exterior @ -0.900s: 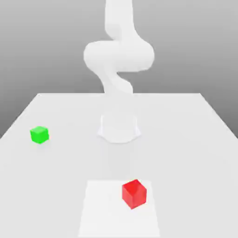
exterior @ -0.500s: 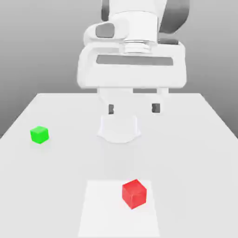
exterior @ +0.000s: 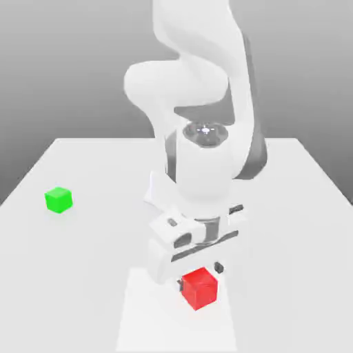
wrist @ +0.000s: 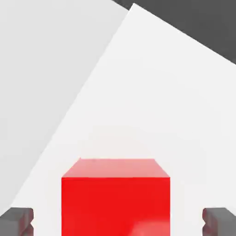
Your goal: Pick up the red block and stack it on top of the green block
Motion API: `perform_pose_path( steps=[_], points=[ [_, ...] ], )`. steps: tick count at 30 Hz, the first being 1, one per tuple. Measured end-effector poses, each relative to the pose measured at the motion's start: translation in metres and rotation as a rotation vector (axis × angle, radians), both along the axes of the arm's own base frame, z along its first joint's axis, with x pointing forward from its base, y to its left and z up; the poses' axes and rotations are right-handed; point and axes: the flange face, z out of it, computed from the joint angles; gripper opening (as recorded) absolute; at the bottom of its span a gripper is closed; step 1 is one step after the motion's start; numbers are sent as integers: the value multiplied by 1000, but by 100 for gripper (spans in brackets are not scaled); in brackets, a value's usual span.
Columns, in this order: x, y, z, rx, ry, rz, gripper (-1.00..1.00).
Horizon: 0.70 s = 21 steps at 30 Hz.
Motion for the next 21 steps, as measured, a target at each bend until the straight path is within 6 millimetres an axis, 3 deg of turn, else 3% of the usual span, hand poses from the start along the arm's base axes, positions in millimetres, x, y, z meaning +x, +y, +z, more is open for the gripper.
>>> perform_pose_path(
  steps=[6,12,16,21],
  points=[
    [0,0,-2,0,1,0,-100],
    [0,0,51,0,1,0,-100],
    [1,-61,77,-30,-12,-3,-100],
    [-13,-134,103,-72,-21,47,-100]
  ],
)
